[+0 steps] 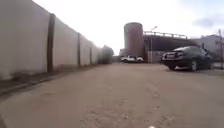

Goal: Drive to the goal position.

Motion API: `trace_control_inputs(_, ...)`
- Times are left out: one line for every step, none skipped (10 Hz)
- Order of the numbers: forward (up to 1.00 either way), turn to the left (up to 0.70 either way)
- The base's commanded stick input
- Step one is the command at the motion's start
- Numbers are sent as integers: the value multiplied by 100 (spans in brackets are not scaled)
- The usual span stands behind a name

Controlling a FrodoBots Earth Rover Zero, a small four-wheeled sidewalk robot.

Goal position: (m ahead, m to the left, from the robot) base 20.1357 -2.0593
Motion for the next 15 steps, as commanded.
trace_control_inputs(70, 1)
trace_control_inputs(70, 1)
trace_control_inputs(70, 1)
trace_control_inputs(70, 1)
trace_control_inputs(70, 1)
trace_control_inputs(70, 1)
trace_control_inputs(70, 1)
trace_control_inputs(70, 1)
trace_control_inputs(70, 1)
trace_control_inputs(70, 1)
trace_control_inputs(70, 1)
trace_control_inputs(70, 1)
trace_control_inputs(70, 1)
trace_control_inputs(70, 1)
trace_control_inputs(70, 1)
